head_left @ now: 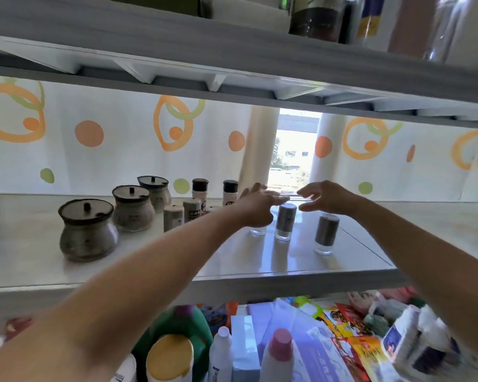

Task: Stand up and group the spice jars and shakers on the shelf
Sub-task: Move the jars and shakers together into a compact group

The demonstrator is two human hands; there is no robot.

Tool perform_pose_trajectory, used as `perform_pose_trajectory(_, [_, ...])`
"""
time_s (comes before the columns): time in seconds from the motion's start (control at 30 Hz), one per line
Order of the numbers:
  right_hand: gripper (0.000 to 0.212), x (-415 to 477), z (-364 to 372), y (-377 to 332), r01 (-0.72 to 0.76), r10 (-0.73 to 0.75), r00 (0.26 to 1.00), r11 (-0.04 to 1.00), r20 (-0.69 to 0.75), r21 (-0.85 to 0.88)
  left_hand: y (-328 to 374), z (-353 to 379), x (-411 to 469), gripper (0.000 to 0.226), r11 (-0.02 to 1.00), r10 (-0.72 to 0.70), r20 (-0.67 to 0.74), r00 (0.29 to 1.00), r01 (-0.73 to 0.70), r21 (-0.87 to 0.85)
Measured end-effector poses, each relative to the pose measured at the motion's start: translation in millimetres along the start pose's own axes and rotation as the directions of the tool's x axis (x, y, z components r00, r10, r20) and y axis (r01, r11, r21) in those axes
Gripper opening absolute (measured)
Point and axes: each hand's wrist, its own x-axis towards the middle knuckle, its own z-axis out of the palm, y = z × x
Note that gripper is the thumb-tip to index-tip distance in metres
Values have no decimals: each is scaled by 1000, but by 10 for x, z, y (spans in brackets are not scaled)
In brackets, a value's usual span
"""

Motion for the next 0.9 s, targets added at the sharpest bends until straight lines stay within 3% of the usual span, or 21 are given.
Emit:
perform_pose_trajectory(0.1, [58, -110, 17, 118, -31, 32, 999, 997, -6, 66, 202, 127, 1, 66, 998, 62, -39, 997, -61, 15])
perform_pose_trajectory(0.23, [65, -316, -18, 351, -173, 173, 985, 958, 21, 229, 401, 184, 41, 70, 987, 119, -91, 989, -128, -102])
perform_pose_trajectory(0.4, [60, -517, 238, 629, -234, 208, 972, 864, 107, 446, 631, 250, 118, 73, 980, 150, -73, 986, -158, -124])
perform_pose_trajectory(0.5, [46, -559, 480, 683, -181, 195, 980, 845, 26, 503, 676, 311, 141, 69, 983, 144, -41, 989, -148, -105])
perform_pose_trajectory(0.7, [53, -506, 718, 648, -147, 222, 962, 911, -157, 385, 641, 252, 142, 70, 989, 130, -45, 991, -132, -69])
perform_pose_trajectory(0.8, [56, -507, 730, 641, -135, 180, 979, 925, -96, 356, 596, 199, 110, 70, 987, 160, -39, 986, -161, -23])
perform_pose_trajectory(0.9, [46, -530, 695, 653, -109, 134, 990, 920, -42, 375, 508, 190, 111, 69, 985, 168, -46, 985, -169, -17])
